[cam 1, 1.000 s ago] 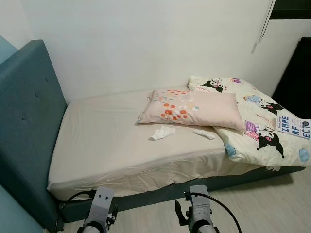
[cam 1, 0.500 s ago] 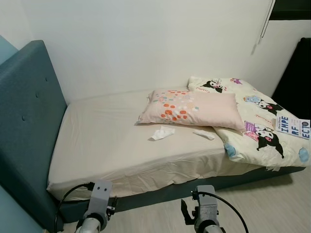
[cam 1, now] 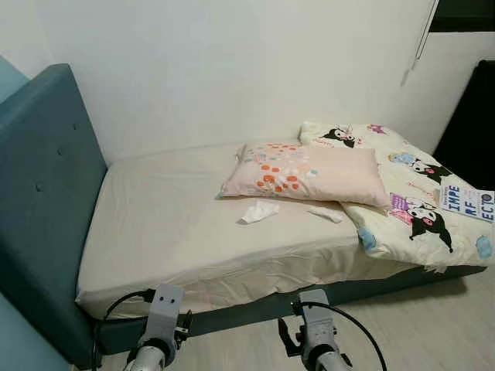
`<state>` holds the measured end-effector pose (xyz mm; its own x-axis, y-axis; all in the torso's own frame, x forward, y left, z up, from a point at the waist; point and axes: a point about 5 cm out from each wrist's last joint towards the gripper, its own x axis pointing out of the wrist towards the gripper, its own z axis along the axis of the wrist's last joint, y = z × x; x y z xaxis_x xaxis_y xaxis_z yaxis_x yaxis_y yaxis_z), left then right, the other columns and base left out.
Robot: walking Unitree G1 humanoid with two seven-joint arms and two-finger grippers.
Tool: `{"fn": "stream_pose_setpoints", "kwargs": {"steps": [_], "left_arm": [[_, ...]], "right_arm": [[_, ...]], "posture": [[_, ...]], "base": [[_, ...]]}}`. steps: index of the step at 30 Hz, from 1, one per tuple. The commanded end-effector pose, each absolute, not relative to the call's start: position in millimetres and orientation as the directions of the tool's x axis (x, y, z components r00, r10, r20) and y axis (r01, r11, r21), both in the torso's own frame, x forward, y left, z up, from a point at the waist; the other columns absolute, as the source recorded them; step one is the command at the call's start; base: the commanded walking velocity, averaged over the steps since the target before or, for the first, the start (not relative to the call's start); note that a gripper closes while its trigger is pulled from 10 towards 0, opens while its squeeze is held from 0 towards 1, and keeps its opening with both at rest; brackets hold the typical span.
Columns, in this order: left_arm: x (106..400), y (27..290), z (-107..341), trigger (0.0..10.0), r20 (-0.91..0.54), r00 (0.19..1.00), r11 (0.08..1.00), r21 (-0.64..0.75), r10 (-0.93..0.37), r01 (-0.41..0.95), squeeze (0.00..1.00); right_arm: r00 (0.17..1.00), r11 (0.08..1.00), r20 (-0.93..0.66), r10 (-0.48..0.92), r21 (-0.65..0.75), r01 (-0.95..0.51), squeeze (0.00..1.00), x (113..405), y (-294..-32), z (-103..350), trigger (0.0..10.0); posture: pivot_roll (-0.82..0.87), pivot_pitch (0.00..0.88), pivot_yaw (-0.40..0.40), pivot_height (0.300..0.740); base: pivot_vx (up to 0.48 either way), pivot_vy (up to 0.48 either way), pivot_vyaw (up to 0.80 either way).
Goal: Clean up the room
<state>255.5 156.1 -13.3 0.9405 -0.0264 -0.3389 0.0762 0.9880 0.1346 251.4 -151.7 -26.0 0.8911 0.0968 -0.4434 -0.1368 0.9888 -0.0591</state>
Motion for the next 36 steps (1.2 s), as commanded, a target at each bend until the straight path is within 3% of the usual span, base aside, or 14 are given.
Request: {"fn": "stream_pose_setpoints", "kwargs": {"steps": [1,10,16,23,36], "left_arm": [[255.7,159.5,-12.3,10.0,-0.34,0.94,0.986,0.149,-0.021,0.076,0.0],[255.9,160.1,-10.8,10.0,-0.335,0.942,0.987,0.141,-0.019,0.07,0.0],[255.7,155.3,-9.0,10.0,-0.32,0.947,0.99,0.12,-0.03,0.072,0.0],[255.8,155.4,-8.8,10.0,-0.322,0.946,0.988,0.13,-0.032,0.078,0.0],[254.0,152.7,-9.6,10.0,-0.328,0.944,0.989,0.122,-0.04,0.085,0.0]], "right_arm": [[0.882,0.989,-0.461,0.096,-0.056,-0.137,0.0,249.9,-152.3,-28.7,10.0],[0.896,0.999,-0.442,0.037,-0.012,-0.047,0.0,252.2,-160.5,-25.2,10.0],[0.899,0.994,-0.428,0.095,0.092,-0.061,0.0,252.6,-155.7,-23.6,10.0],[0.914,0.999,-0.404,0.028,0.026,-0.019,0.0,256.2,-159.4,-19.7,10.0],[0.912,0.995,-0.404,0.069,-0.035,-0.091,0.0,252.4,-152.7,-21.9,10.0]], "posture": [[-0.03,0.018,-0.023,0.74],[-0.03,0.025,-0.023,0.74],[-0.03,0.027,-0.022,0.74],[-0.03,0.026,-0.018,0.74],[-0.04,0.03,-0.021,0.74]], "base": [[0.0,0.0,0.0],[0.0,0.0,0.0],[0.0,0.0,0.0],[0.0,0.0,0.0],[0.0,0.0,0.0]]}}
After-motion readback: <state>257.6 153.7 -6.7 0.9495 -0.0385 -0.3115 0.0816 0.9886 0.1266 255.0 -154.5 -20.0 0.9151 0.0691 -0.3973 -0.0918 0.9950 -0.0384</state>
